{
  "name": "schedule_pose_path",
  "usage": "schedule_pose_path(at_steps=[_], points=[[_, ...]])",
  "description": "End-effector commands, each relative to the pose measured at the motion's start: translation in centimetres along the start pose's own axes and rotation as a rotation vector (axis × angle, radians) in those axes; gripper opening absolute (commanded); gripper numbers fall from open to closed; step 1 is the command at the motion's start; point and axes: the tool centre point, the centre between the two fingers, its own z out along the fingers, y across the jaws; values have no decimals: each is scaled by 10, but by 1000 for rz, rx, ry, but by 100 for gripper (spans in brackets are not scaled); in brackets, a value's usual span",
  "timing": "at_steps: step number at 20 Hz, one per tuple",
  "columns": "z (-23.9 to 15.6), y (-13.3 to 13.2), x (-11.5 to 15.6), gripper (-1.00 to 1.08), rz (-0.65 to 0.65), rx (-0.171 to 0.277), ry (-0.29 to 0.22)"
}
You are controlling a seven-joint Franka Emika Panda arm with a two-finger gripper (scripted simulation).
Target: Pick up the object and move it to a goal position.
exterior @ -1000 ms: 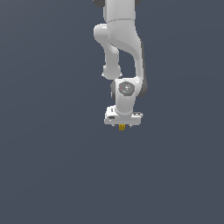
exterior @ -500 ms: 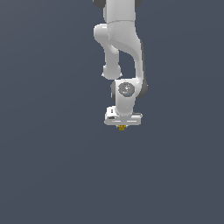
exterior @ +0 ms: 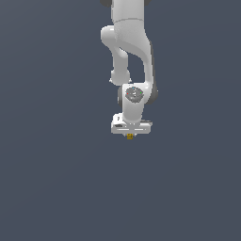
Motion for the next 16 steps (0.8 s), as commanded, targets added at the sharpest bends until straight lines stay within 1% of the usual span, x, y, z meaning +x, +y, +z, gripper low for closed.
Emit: schedule_pose_path(at_steps=[1,4,8,16], points=[[-8,8,1,-100,1,0,1],[-23,22,2,-100,1,0,1],[-51,48,3,-100,1,0,1],[-123,116,7,-100,1,2,1]])
